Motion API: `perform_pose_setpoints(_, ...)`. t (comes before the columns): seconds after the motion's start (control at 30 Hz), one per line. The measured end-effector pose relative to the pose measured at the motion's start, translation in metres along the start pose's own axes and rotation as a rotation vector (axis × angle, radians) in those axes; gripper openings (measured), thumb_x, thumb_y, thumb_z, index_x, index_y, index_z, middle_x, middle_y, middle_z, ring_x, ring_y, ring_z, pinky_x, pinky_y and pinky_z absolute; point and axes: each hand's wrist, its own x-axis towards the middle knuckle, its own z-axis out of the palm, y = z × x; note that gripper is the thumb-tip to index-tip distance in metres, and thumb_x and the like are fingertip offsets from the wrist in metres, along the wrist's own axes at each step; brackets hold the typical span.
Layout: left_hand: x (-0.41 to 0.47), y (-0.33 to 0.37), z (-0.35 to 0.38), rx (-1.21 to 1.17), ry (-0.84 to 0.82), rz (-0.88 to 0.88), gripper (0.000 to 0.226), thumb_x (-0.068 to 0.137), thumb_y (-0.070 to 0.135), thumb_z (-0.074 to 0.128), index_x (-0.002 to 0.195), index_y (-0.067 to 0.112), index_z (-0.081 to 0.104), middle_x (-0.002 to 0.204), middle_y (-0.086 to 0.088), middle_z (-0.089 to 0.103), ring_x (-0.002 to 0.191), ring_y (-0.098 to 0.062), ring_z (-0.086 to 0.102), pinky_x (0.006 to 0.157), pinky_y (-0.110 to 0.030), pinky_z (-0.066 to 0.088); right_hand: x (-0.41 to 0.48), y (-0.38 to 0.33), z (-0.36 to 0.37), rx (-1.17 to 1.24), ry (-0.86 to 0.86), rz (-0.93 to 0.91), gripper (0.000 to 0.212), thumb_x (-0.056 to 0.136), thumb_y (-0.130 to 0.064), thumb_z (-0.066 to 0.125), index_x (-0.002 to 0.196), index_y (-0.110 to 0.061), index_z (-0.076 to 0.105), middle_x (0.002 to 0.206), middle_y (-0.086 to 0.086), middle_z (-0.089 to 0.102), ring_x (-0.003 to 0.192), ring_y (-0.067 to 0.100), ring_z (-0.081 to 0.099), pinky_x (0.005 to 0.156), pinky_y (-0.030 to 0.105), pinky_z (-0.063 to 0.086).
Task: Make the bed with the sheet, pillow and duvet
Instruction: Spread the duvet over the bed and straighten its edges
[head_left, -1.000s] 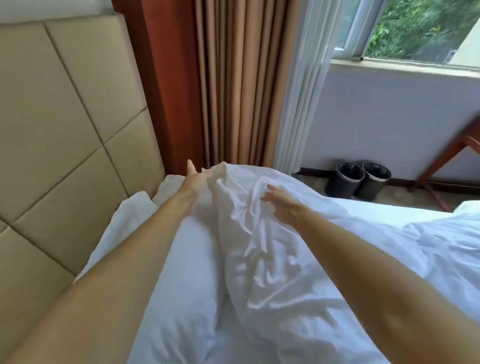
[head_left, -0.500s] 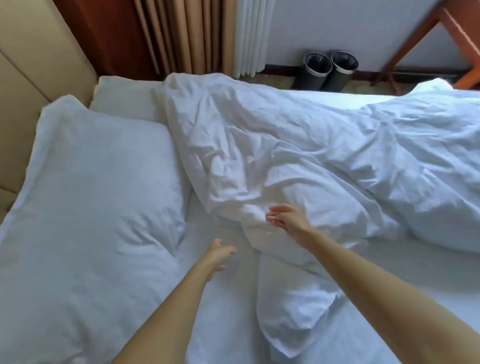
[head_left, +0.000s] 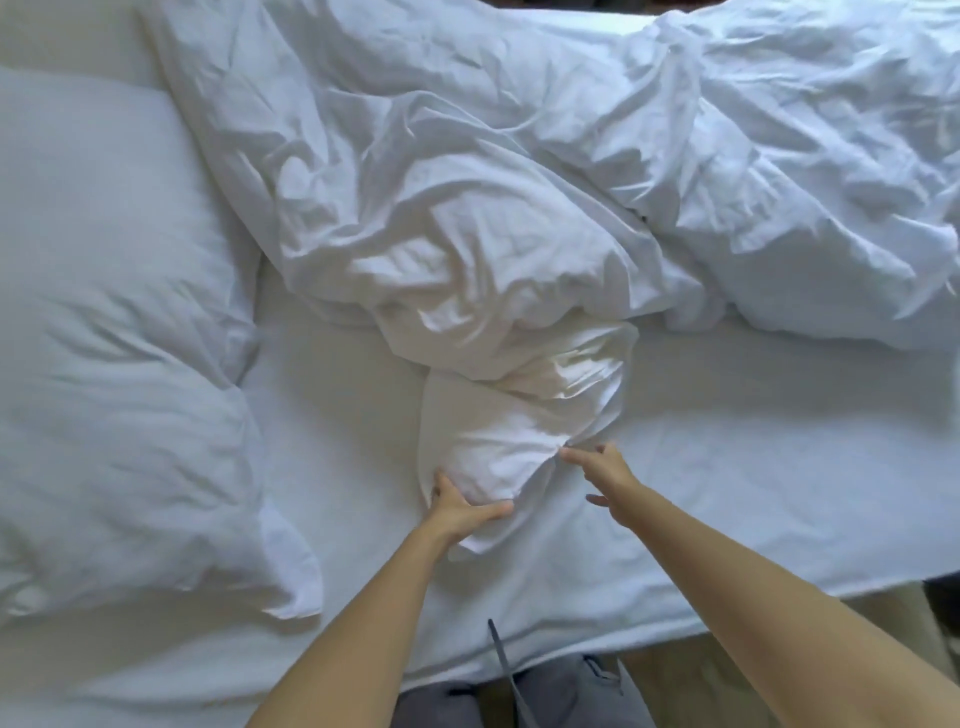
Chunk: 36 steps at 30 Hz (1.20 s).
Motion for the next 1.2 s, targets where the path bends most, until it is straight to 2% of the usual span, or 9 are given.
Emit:
perform_pose_setpoints(0.2, 0.001, 0.030, 0.054, -0.424, 0.309, 0.081, 0.034, 0.082, 0.003, 0.062, 0.115, -0.005, 0.056, 0.096, -0.011, 0.059, 0.078, -0.022, 0.058, 0.055, -0.019, 0.047, 0.011, -0.005, -0.007, 0.097, -0.274, -0.156, 0.031, 0.095, -0.022, 0.047, 0.125, -0.027, 0.054, 0.101, -0.003, 0.060, 0.093, 0.015, 0.056, 0.092, 0.034, 0.042)
perform_pose_setpoints(0.3, -0.022, 0.059, 0.044, -0.460, 0.414, 0.183, 0.021, 0.082, -0.003, 0.051, 0.101, -0.002, 0.057, 0.087, -0.011, 0.055, 0.077, -0.020, 0.054, 0.064, -0.028, 0.041, 0.005, -0.010, -0.016, 0.287, -0.235, -0.215, 0.033, 0.091, -0.009, 0.043, 0.117, -0.022, 0.058, 0.094, 0.002, 0.064, 0.082, 0.014, 0.059, 0.084, 0.030, 0.044)
perform_pose_setpoints(0.43, -0.084, 0.087, 0.010, -0.595, 0.545, 0.371, 0.031, 0.075, -0.015, 0.038, 0.092, 0.004, 0.054, 0.079, -0.005, 0.053, 0.069, -0.020, 0.051, 0.058, -0.024, 0.043, -0.013, -0.010, -0.025, -0.130, 0.045, -0.562, 0.068, 0.082, 0.005, 0.048, 0.143, -0.019, 0.029, 0.132, 0.009, 0.038, 0.111, 0.022, 0.045, 0.081, 0.025, 0.045)
perform_pose_setpoints(0.53, -0.134, 0.089, 0.000, -0.610, 0.533, 0.470, 0.023, 0.066, -0.014, 0.037, 0.069, 0.002, 0.054, 0.061, 0.001, 0.048, 0.054, -0.015, 0.045, 0.043, -0.015, 0.034, -0.045, -0.019, -0.019, -0.266, 0.081, -0.810, 0.096, 0.079, -0.022, 0.063, 0.151, -0.019, 0.000, 0.156, 0.009, 0.005, 0.143, 0.025, 0.012, 0.114, 0.038, 0.022)
perform_pose_setpoints(0.63, -0.174, 0.085, 0.003, -0.571, 0.491, 0.514, 0.034, 0.067, -0.018, 0.033, 0.048, 0.010, 0.032, 0.033, 0.013, 0.030, 0.030, -0.004, 0.027, 0.035, -0.007, 0.020, -0.082, -0.037, -0.010, 0.049, 0.151, -0.814, 0.067, 0.088, -0.053, 0.032, 0.149, -0.031, 0.014, 0.158, 0.003, 0.008, 0.146, 0.022, 0.008, 0.118, 0.044, 0.014)
perform_pose_setpoints(0.8, -0.212, 0.072, 0.001, -0.488, 0.448, 0.482, 0.036, 0.069, -0.016, 0.030, 0.048, 0.013, 0.029, 0.042, 0.004, 0.031, 0.039, -0.011, 0.027, 0.037, -0.012, 0.017, -0.110, -0.066, -0.031, 0.026, 0.255, -0.871, 0.026, 0.089, -0.005, 0.043, 0.104, -0.006, 0.064, 0.101, 0.015, 0.064, 0.093, 0.023, 0.054, 0.074, 0.019, 0.038)
perform_pose_setpoints(0.97, -0.222, 0.029, 0.024, -0.344, 0.216, 0.304, 0.036, 0.089, -0.007, 0.026, 0.061, 0.007, 0.045, 0.027, 0.006, 0.043, 0.021, -0.007, 0.042, 0.029, -0.010, 0.034, -0.163, -0.089, -0.029, 0.021, 0.158, -0.963, 0.032, 0.067, 0.015, 0.041, 0.048, -0.010, 0.048, 0.056, 0.007, 0.046, 0.062, 0.018, 0.045, 0.052, 0.019, 0.032)
perform_pose_setpoints(1.07, -0.208, 0.000, 0.047, -0.378, 0.098, 0.210, 0.031, 0.089, -0.003, 0.028, 0.076, 0.008, 0.055, 0.035, 0.003, 0.053, 0.030, -0.010, 0.052, 0.040, -0.020, 0.047, -0.154, -0.073, -0.012, 0.167, 0.155, -0.819, 0.017, 0.078, 0.001, 0.050, 0.090, -0.004, 0.061, 0.091, 0.009, 0.060, 0.089, 0.022, 0.056, 0.080, 0.020, 0.044)
perform_pose_setpoints(1.2, -0.189, -0.019, 0.060, -0.271, 0.090, 0.166, 0.032, 0.078, -0.006, 0.032, 0.089, 0.004, 0.060, 0.064, -0.008, 0.063, 0.058, -0.023, 0.062, 0.062, -0.037, 0.056, -0.133, -0.031, -0.014, 0.066, 0.282, -0.348, 0.099, 0.079, -0.043, 0.069, 0.146, -0.001, 0.009, 0.152, 0.022, 0.013, 0.143, 0.033, 0.011, 0.114, 0.045, 0.016)
